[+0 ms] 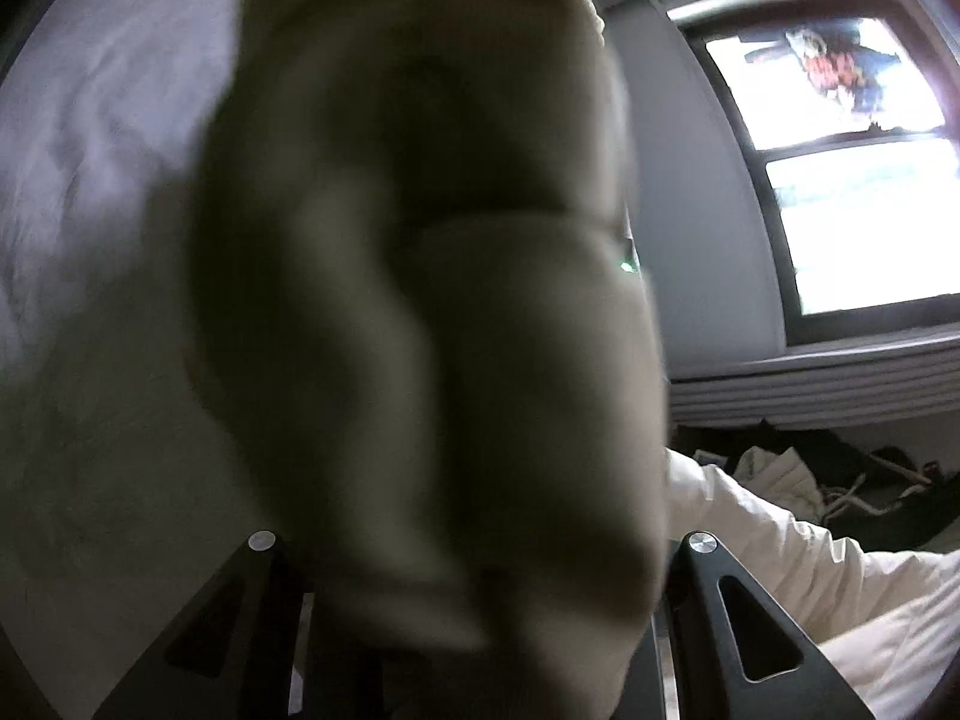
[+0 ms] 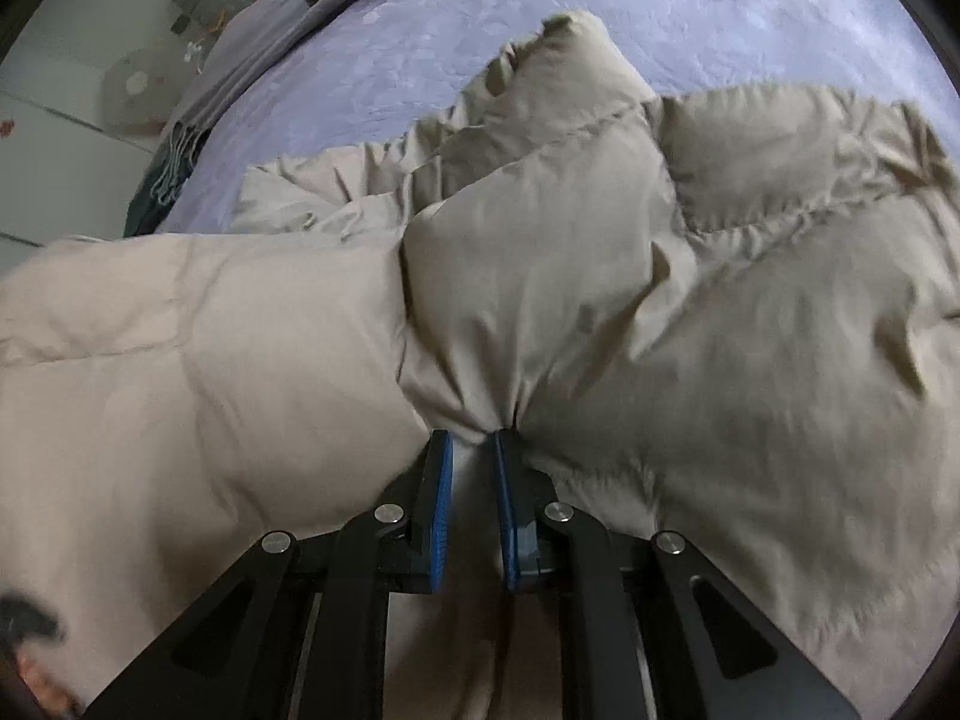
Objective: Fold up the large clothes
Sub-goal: 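Lift the held coat with both tools and fold it over again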
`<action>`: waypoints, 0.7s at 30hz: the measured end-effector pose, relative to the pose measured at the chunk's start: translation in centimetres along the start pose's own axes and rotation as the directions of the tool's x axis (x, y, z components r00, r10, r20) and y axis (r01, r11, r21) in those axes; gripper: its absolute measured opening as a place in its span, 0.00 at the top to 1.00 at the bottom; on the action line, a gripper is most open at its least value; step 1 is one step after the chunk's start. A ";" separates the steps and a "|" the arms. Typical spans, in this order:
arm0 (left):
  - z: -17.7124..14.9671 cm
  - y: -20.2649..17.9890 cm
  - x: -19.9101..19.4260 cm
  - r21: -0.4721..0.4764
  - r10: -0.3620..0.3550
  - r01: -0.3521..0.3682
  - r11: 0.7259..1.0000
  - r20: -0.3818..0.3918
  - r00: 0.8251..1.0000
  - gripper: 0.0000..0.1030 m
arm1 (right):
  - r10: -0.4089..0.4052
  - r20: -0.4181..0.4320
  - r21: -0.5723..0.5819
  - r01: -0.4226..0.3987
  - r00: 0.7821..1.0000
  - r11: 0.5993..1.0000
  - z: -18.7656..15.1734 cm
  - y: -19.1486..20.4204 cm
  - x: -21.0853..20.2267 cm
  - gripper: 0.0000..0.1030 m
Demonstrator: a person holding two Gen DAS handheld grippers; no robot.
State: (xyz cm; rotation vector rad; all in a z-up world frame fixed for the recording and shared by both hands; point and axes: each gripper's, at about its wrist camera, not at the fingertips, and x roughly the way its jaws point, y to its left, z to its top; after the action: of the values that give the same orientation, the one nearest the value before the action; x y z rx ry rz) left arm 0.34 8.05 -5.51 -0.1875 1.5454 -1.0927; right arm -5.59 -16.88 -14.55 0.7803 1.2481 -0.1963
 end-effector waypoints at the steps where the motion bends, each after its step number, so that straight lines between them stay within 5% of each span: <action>1: 0.2 -1.2 0.5 0.005 0.012 -0.012 1.000 -0.004 1.000 0.74 | 0.015 -0.004 0.015 -0.015 1.000 1.000 0.3 -0.4 0.4 0.88; 10: 3.0 -9.3 5.7 0.016 0.137 -0.136 0.991 -0.034 0.990 0.74 | 0.177 -0.040 0.118 -0.171 0.983 0.978 1.6 -3.7 2.6 0.95; 16: 4.3 -12.6 9.2 0.084 0.130 -0.122 0.989 -0.091 0.987 0.67 | 0.256 0.022 0.147 -0.257 0.966 0.955 0.3 -7.2 -3.3 0.91; 19: 4.9 -13.4 11.6 0.071 0.025 -0.015 0.997 -0.136 0.990 0.34 | 0.255 0.074 0.173 -0.264 0.964 0.949 -1.3 -9.8 -6.3 0.91; 21: 5.2 -13.6 12.9 0.066 -0.031 0.042 0.997 -0.149 0.988 0.29 | 0.247 0.105 0.207 -0.264 0.963 0.942 -2.5 -11.7 -7.9 0.91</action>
State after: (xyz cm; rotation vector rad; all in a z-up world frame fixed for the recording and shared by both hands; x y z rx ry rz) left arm -5.20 -10.55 -4.21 -0.0894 1.6386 -1.2097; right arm -16.42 -25.99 -12.65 1.1080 1.0497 -0.1516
